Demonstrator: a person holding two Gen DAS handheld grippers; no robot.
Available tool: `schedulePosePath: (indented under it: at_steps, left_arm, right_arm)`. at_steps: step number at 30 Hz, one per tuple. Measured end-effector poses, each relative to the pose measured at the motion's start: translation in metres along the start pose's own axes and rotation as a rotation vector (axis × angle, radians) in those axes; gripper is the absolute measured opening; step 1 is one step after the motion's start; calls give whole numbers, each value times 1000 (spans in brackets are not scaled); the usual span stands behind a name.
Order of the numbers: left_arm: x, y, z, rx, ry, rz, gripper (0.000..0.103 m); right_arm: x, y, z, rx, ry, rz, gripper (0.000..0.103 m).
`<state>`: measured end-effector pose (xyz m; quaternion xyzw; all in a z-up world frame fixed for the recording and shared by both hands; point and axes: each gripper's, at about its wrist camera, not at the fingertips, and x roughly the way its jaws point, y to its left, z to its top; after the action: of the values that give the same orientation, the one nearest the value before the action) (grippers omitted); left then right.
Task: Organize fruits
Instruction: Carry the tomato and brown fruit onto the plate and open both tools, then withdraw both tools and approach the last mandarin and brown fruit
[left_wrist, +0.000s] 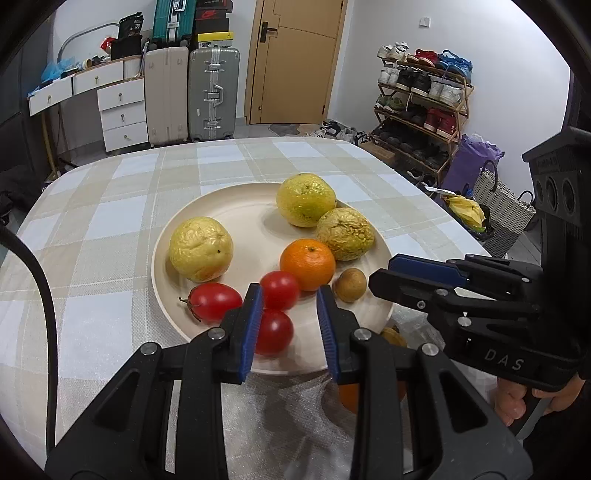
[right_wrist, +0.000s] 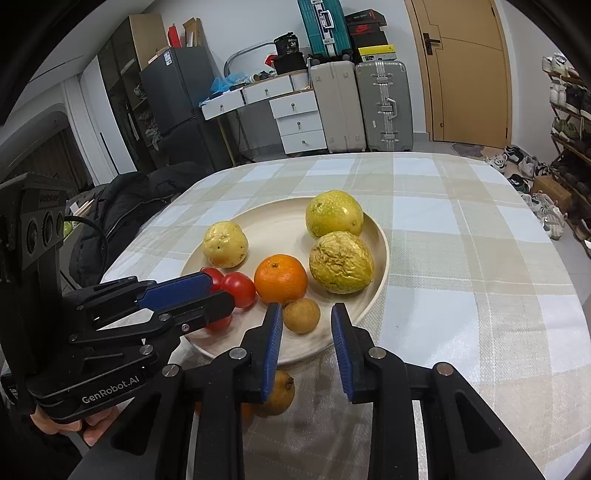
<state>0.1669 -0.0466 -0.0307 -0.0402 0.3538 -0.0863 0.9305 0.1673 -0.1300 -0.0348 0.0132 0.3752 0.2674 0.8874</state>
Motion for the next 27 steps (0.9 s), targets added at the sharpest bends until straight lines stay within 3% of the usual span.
schedulePosePath:
  at_steps: [2, 6, 12, 17, 22, 25, 27]
  left_arm:
    - [1, 0, 0, 0, 3, -1, 27]
    - [-1, -1, -2, 9, 4, 18, 29]
    - [-10, -5, -6, 16, -2, 42, 48]
    - [-23, -9, -7, 12, -27, 66, 81]
    - [-36, -12, -11, 18, -30, 85, 89]
    - [-44, -14, -16, 17, -41, 101, 100]
    - [-50, -14, -20, 13, -52, 109, 102]
  right_arm:
    - [-2, 1, -1, -1, -2, -7, 29]
    - [-10, 2, -4, -10, -15, -26, 42]
    - [-26, 3, -10, -33, -27, -53, 57]
    - [-41, -1, -16, -31, -51, -71, 86]
    - [-56, -8, -22, 7, -67, -73, 98]
    - [-63, -11, -26, 18, -76, -70, 101]
    - [-63, -12, -27, 19, -72, -69, 102]
